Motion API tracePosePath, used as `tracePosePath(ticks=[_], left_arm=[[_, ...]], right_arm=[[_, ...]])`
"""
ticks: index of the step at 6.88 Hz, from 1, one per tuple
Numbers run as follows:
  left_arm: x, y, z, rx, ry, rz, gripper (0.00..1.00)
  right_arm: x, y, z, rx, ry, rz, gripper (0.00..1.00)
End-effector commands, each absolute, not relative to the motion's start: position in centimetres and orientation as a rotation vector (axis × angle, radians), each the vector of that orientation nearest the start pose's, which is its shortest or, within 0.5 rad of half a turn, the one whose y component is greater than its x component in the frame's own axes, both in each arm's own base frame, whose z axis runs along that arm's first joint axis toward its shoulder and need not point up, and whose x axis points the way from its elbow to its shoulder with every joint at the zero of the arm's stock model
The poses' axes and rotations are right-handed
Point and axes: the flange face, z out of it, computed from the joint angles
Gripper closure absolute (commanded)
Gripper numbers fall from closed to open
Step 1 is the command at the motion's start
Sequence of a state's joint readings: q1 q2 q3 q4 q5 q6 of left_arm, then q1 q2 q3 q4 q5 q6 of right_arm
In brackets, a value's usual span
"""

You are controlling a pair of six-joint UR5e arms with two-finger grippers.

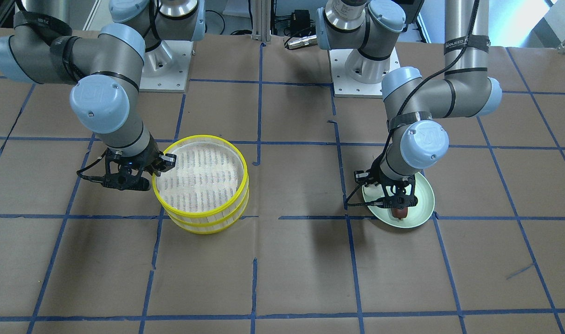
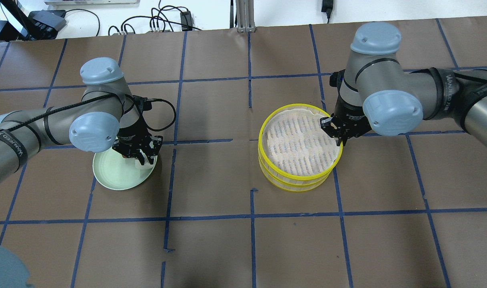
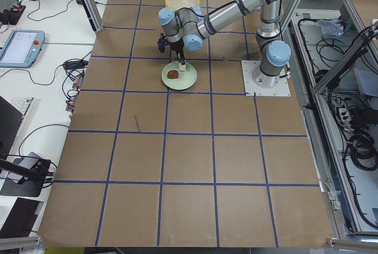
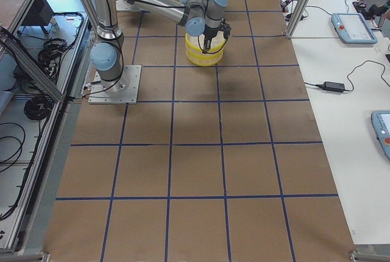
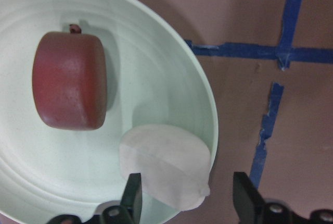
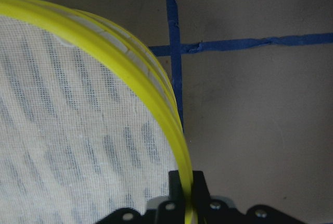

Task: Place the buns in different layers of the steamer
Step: 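Lift the top steamer tier with the right gripper while the left lifts the white bun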

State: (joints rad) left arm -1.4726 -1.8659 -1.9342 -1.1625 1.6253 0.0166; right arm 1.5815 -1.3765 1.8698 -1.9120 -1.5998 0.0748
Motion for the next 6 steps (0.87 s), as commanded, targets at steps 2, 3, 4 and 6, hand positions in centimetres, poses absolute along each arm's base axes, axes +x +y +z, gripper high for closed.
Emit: tracePosePath(ticks=[2, 3, 4, 6], left_arm=[[-7.4, -52.2, 23.1, -0.110, 3.038, 0.422, 0.95], [-7.5, -52.4, 26.1, -0.141, 3.031, 0.434, 0.96], [-8.0, -52.8, 28.4, -0.218, 3.030, 0.421, 0.97], [-14.5, -52.7, 31.2, -0.259, 3.098, 0.340, 0.97]], right_arm=[[13.5, -51.1, 29.2, 0.096, 3.173, 0.224, 0.96], [13.1, -51.1, 31.8, 0.097, 3.168, 0.191, 0.95], [12.2, -51.4, 33.4, 0.072, 3.169, 0.211, 0.94], [4.2, -52.3, 35.8, 0.235, 3.138, 0.289, 0.92]])
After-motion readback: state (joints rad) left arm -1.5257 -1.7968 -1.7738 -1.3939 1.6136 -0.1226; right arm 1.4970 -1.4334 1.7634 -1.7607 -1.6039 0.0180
